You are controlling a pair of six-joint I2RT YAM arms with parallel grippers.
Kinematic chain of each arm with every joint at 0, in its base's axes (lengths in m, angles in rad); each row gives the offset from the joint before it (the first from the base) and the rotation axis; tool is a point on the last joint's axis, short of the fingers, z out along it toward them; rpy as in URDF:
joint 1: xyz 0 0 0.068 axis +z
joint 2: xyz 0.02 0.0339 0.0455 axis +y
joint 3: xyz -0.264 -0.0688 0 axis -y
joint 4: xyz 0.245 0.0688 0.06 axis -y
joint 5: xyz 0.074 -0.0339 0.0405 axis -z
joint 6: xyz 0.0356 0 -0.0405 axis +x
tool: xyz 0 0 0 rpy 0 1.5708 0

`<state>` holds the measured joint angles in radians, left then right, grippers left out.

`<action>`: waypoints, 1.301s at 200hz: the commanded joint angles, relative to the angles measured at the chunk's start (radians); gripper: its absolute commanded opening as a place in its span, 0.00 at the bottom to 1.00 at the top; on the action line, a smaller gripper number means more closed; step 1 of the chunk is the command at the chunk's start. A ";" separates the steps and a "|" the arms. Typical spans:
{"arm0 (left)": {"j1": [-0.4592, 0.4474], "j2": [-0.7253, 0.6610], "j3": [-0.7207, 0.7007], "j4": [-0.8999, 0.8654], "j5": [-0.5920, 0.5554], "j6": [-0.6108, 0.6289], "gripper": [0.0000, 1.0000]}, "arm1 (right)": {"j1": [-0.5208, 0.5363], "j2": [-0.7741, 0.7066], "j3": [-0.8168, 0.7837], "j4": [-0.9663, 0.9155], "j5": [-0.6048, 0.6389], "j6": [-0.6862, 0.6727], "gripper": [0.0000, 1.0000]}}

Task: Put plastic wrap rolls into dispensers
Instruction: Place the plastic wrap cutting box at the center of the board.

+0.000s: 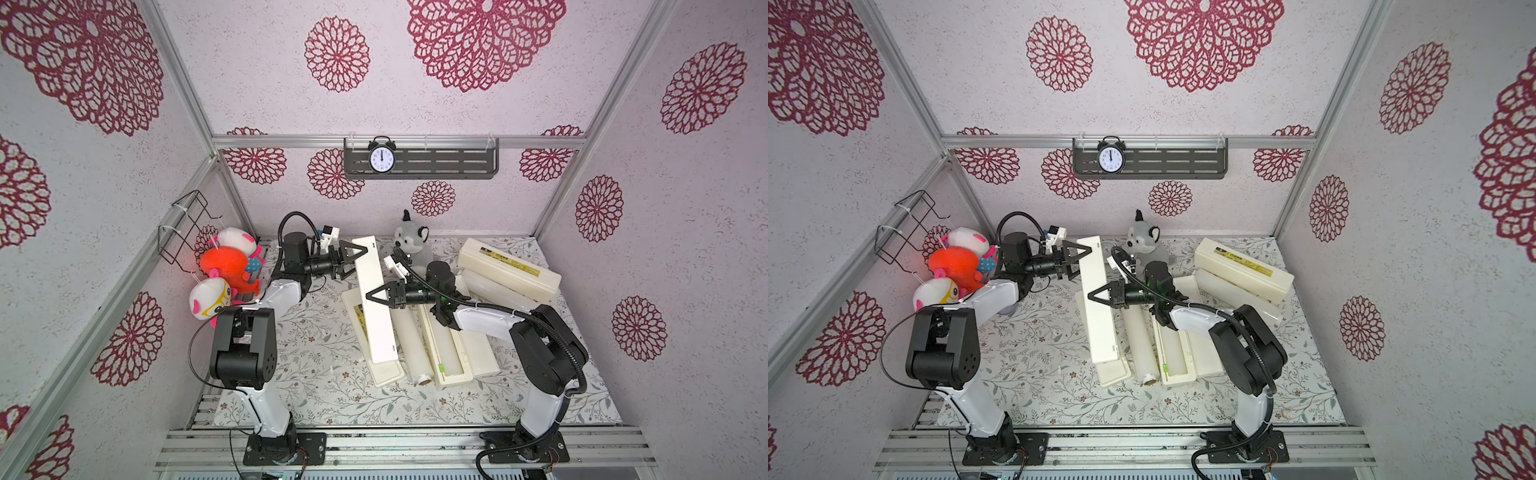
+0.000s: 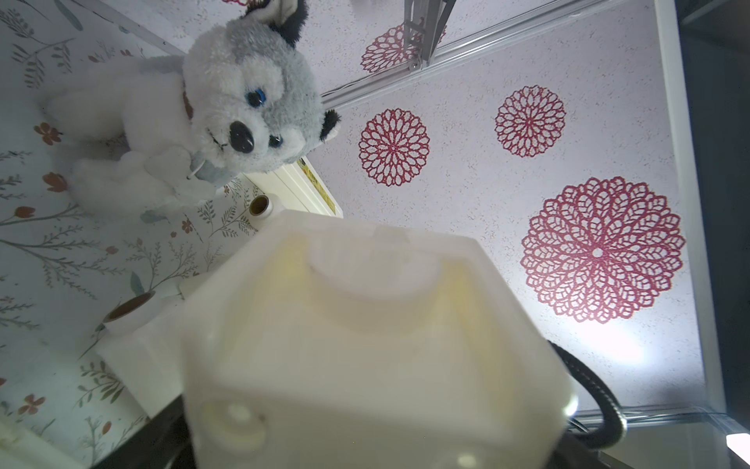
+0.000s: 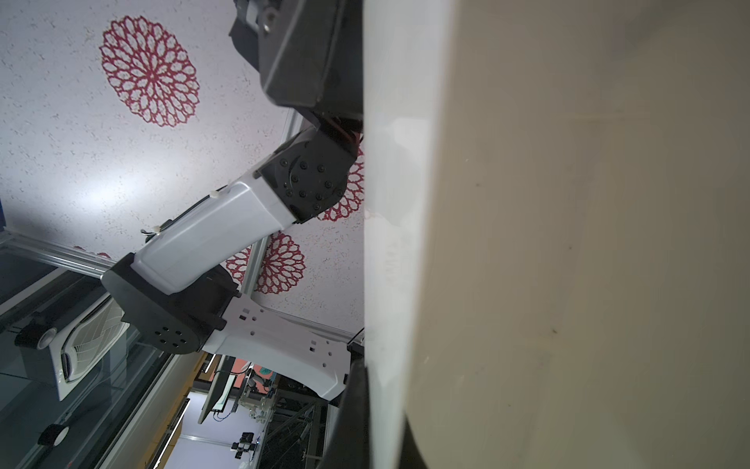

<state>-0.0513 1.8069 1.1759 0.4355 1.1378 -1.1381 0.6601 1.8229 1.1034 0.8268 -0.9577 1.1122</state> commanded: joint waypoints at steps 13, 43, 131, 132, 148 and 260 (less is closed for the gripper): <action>0.097 0.023 -0.043 0.553 -0.044 -0.418 0.98 | -0.019 -0.050 -0.016 0.066 0.032 0.017 0.00; 0.153 0.015 -0.066 0.631 -0.068 -0.465 0.98 | -0.022 -0.059 0.003 -0.059 0.085 -0.046 0.00; 0.213 -0.039 -0.013 0.159 -0.094 -0.174 0.98 | 0.032 -0.042 0.029 -0.065 0.083 -0.044 0.00; 0.214 -0.040 -0.013 0.152 -0.095 -0.169 0.98 | 0.033 -0.042 0.030 -0.069 0.086 -0.047 0.00; 0.217 -0.083 -0.011 -0.021 -0.125 -0.050 0.98 | 0.044 -0.034 0.062 -0.195 0.147 -0.107 0.00; 0.388 -0.373 -0.108 -0.733 -0.423 0.373 0.98 | 0.241 0.302 0.570 -0.730 0.557 -0.189 0.00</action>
<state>0.3012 1.4628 1.1191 -0.2092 0.7685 -0.8196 0.8482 2.0766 1.5383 0.2058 -0.4992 0.9615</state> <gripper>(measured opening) 0.978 0.047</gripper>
